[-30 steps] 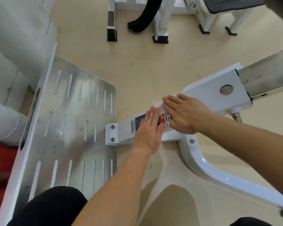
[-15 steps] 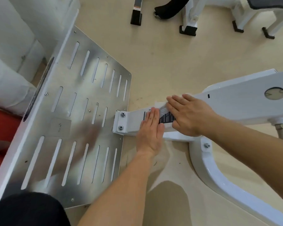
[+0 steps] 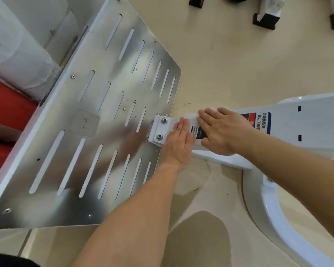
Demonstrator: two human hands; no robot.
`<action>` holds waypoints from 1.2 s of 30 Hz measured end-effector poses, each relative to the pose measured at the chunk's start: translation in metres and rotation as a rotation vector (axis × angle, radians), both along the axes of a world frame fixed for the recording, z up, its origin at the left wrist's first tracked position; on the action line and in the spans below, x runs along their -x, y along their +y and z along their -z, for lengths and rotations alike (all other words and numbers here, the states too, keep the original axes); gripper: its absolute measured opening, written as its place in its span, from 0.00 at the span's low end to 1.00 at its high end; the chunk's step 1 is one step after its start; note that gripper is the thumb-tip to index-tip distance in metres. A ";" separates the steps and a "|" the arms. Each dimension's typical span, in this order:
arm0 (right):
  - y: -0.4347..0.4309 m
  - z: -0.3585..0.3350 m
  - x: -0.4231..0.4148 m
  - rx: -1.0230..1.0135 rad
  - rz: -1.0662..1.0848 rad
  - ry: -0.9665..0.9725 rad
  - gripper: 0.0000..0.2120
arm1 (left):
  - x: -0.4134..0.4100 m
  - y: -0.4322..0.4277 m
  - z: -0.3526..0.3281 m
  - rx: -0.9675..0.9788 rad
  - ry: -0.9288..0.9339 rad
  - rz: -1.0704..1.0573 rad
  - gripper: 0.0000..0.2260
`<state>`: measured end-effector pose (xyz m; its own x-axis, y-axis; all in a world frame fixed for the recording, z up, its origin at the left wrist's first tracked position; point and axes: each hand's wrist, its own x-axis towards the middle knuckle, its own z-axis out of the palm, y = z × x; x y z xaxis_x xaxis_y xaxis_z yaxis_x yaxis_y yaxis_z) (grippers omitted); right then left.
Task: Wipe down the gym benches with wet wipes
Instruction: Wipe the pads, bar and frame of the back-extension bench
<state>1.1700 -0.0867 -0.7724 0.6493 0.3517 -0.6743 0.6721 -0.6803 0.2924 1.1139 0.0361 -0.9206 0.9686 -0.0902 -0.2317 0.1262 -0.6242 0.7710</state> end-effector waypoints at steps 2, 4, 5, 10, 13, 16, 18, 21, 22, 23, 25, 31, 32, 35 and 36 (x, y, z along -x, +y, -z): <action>0.004 0.005 -0.002 0.000 0.010 0.008 0.34 | -0.011 0.007 0.005 0.017 0.001 0.017 0.37; 0.003 0.002 0.011 -0.002 -0.001 0.028 0.34 | -0.001 0.011 0.005 0.073 0.006 0.025 0.36; 0.002 0.001 0.019 -0.003 -0.027 0.028 0.35 | 0.012 0.011 0.004 0.087 0.004 0.021 0.35; 0.006 0.000 0.029 -0.022 -0.057 0.099 0.40 | 0.029 0.021 0.001 0.079 0.034 0.026 0.27; 0.021 0.021 0.004 -0.023 -0.035 0.072 0.34 | -0.004 0.029 0.008 0.044 0.093 0.065 0.25; 0.033 0.038 -0.012 -0.017 -0.005 0.051 0.32 | -0.012 0.024 0.008 0.001 0.010 0.048 0.25; 0.030 0.035 -0.008 -0.010 -0.015 0.055 0.32 | -0.003 0.025 0.005 0.009 0.012 0.044 0.25; 0.022 0.019 0.017 0.002 -0.081 0.096 0.33 | 0.027 0.035 0.002 -0.046 0.076 0.108 0.29; 0.020 0.013 0.025 0.000 -0.097 0.108 0.33 | 0.038 0.036 0.000 -0.056 0.097 0.129 0.31; 0.018 0.009 0.030 -0.003 -0.103 0.124 0.33 | 0.046 0.037 -0.002 -0.036 0.124 0.135 0.31; 0.018 0.009 0.029 -0.017 -0.103 0.142 0.33 | 0.051 0.034 -0.008 0.003 0.174 0.121 0.27; 0.027 0.033 -0.001 -0.018 -0.060 0.069 0.32 | 0.011 0.029 -0.013 -0.039 0.121 0.094 0.25; 0.026 0.030 0.002 -0.022 -0.053 0.067 0.33 | 0.016 0.028 -0.012 -0.020 0.170 0.134 0.26; 0.009 0.008 0.025 -0.039 -0.068 0.071 0.35 | 0.048 0.019 -0.023 0.025 0.109 0.102 0.26; 0.002 -0.003 0.033 -0.038 -0.078 0.068 0.37 | 0.057 0.015 -0.029 0.031 0.077 0.115 0.28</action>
<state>1.1366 -0.0851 -0.7692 0.5725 0.4250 -0.7011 0.7406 -0.6350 0.2198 1.0571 0.0510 -0.8917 0.9308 -0.2082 -0.3005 0.1146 -0.6143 0.7807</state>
